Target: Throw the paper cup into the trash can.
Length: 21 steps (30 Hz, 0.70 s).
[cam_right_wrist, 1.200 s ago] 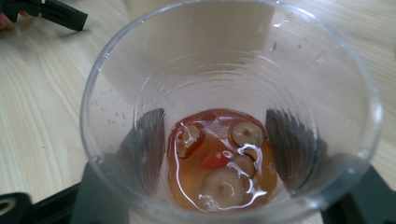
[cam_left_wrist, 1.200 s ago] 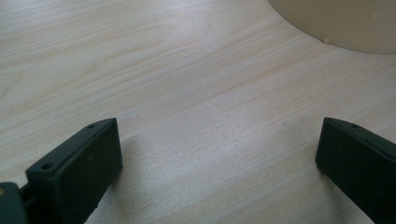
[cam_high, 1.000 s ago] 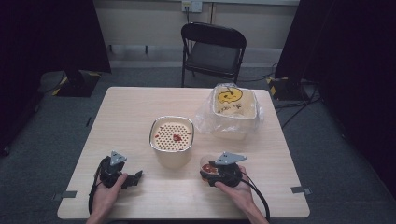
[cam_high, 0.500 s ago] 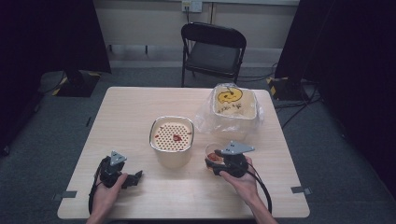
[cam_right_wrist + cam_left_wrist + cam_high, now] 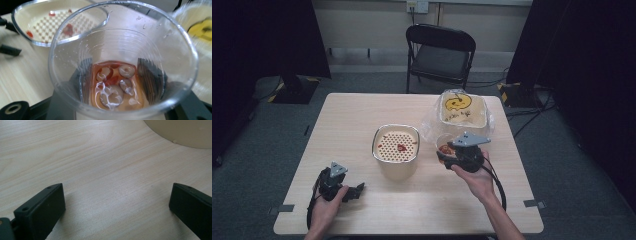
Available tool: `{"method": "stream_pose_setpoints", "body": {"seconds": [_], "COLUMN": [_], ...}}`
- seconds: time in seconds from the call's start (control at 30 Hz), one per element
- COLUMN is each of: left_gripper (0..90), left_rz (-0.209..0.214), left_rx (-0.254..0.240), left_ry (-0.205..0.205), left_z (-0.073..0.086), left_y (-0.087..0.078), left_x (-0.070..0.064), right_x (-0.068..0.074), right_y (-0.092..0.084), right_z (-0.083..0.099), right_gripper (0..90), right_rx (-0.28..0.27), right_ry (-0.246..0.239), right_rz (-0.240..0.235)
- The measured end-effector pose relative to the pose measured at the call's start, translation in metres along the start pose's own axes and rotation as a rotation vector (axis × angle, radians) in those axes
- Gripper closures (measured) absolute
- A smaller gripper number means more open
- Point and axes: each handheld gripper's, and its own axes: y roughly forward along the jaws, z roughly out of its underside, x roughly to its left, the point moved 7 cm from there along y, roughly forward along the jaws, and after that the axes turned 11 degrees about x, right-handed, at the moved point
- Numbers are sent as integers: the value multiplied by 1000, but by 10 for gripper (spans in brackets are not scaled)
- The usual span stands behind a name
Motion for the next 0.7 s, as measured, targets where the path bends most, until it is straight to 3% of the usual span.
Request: {"method": "stream_pose_setpoints", "body": {"seconds": [0.17,0.3,0.43,0.5,0.57,0.63,0.7], "left_gripper": [0,0,0,0,0,0,0], "left_rz": [2,3,1,2,2,2,2], "left_rx": [-1,-2,-1,-2,-2,-1,-1], "left_ry": [1,-1,-2,-2,-2,1,1], "left_z": [0,0,0,0,0,0,0], "left_y": [0,0,0,0,0,0,0], "left_x": [0,0,0,0,0,0,0], "right_x": [-1,-2,-2,-1,0,1,4], "right_y": [-8,-7,-7,-7,-3,-2,4], "right_z": [-26,-39,-65,-71,-86,-89,-98], "right_gripper": [488,493,499,499,500,500,500], "right_rx": [-38,-35,-24,-25,-12,-11,-18], "right_ry": [-40,-67,-122,-139,-208,-217,-246], "right_rz": [44,70,140,154,222,228,272]}}
